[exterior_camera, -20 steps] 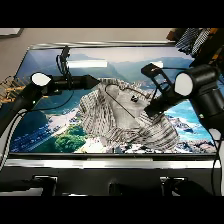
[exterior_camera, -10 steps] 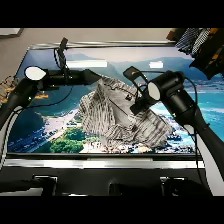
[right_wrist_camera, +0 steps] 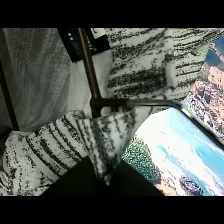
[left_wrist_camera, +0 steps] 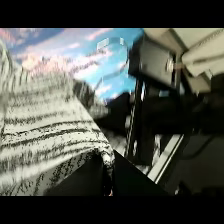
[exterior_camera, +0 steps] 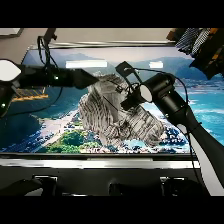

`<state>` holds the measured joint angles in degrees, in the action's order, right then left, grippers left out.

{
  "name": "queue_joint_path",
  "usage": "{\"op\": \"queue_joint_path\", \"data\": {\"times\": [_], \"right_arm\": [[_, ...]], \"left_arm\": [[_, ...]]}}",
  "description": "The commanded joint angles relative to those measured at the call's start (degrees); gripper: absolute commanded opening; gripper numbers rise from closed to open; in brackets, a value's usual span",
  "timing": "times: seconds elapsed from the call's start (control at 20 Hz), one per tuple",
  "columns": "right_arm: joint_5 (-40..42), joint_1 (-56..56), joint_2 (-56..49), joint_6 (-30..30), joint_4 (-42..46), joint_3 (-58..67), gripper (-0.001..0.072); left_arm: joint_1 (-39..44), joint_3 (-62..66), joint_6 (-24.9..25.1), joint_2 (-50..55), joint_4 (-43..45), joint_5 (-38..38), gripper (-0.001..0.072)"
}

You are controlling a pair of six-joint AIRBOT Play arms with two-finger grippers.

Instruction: Fold the clothes and pants, and hang the long-sleeved shirts on hangers.

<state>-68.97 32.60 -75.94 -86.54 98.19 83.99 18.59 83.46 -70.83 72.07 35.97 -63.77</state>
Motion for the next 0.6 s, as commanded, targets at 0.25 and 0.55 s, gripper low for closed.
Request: {"op": "queue_joint_path", "data": {"times": [0.25,0.55], "right_arm": [[-3.7,0.1,5.9,1.5,-1.4,2.5,0.002],[-3.4,0.1,7.1,10.8,-3.0,2.4,0.002]], "left_arm": [[7.7,-18.5,-2.4,-4.1,4.2,11.6,0.0034],[2.9,-16.3,-2.5,-5.0,4.2,9.0,0.072]]}}
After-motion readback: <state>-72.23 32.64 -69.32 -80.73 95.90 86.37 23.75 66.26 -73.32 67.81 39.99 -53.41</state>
